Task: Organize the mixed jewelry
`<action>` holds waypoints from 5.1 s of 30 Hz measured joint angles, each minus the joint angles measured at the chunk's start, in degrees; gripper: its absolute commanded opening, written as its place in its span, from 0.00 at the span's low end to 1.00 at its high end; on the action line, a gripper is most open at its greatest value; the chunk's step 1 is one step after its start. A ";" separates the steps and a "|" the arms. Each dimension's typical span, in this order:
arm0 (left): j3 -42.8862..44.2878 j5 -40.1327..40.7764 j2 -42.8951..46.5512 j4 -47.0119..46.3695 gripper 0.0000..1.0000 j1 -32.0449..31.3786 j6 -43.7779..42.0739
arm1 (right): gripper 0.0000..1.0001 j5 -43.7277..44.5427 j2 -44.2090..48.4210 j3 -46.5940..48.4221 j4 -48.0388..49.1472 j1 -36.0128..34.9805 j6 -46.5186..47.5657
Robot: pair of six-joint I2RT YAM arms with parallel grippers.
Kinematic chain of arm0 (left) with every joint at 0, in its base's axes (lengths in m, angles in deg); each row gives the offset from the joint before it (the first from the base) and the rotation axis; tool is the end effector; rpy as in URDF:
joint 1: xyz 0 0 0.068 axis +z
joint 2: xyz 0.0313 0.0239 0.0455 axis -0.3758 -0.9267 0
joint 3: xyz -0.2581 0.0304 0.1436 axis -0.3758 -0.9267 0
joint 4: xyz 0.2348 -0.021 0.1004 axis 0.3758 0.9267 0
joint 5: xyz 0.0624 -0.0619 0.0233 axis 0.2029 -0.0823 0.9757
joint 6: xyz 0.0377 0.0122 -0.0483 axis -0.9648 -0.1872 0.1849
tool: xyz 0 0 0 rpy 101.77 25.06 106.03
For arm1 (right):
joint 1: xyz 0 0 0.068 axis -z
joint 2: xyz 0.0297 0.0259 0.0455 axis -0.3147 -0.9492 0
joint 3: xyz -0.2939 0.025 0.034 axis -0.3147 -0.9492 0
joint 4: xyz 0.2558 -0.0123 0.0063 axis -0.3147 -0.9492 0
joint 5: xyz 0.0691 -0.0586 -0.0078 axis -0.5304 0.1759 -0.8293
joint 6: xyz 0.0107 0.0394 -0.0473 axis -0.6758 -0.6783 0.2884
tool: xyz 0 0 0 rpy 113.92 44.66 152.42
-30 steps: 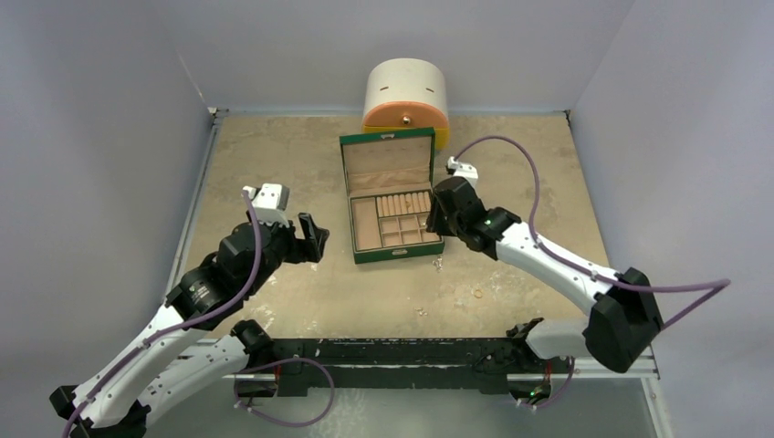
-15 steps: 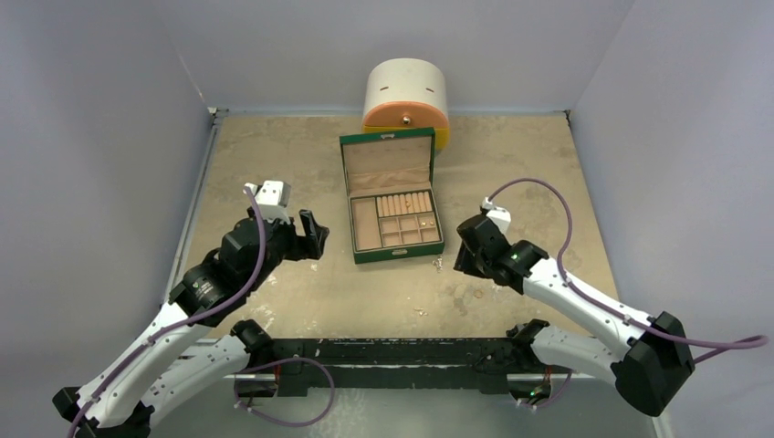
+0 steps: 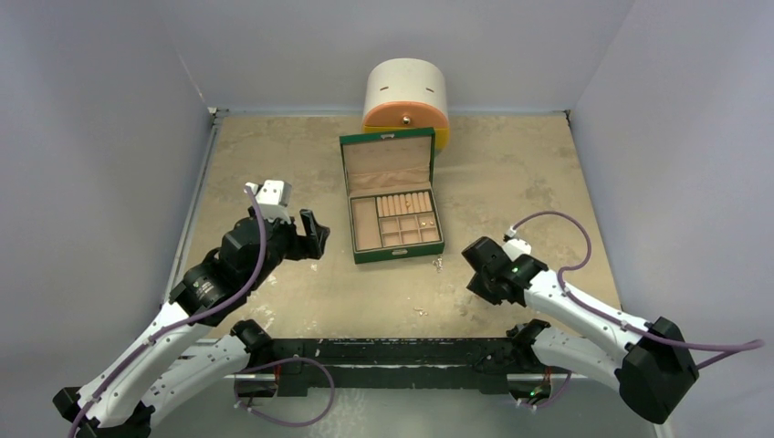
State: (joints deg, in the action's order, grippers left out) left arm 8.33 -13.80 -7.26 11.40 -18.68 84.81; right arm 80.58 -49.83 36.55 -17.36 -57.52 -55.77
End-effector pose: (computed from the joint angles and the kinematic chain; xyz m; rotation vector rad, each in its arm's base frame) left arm 0.1029 -0.0687 0.3457 0.0201 1.9782 -0.4603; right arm 0.1298 0.0833 0.1972 0.7603 2.4631 0.1780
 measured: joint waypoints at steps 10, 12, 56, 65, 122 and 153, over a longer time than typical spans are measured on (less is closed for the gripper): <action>0.00 -0.31 -0.11 -0.02 0.78 0.24 -0.02 | 0.28 0.13 0.11 -1.97 -1.03 0.00 -9.55; 0.00 -0.37 -0.11 0.00 0.78 0.24 -0.02 | 0.28 0.09 0.13 -2.43 -1.01 0.00 -11.17; 0.00 -0.42 0.50 -0.02 0.78 0.31 -0.02 | 0.24 1.81 1.38 -4.68 -1.64 0.00 -25.53; 0.00 -0.42 0.59 -0.02 0.78 0.31 -0.02 | 0.25 2.91 3.85 -4.68 -3.02 0.00 -27.04; 0.00 -0.44 0.94 -0.02 0.79 1.03 -0.46 | 0.00 1.60 -21.11 6.03 16.81 -8.22 8.76; 0.00 -0.46 0.66 -0.02 0.79 1.38 -0.44 | 0.25 1.49 -12.79 7.23 20.90 -15.19 32.39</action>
State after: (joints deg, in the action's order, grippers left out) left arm 8.33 -14.26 -6.61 11.38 -17.30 84.37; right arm 82.06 -62.62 43.78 3.53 -72.71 -23.38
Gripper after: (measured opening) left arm 0.784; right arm 0.305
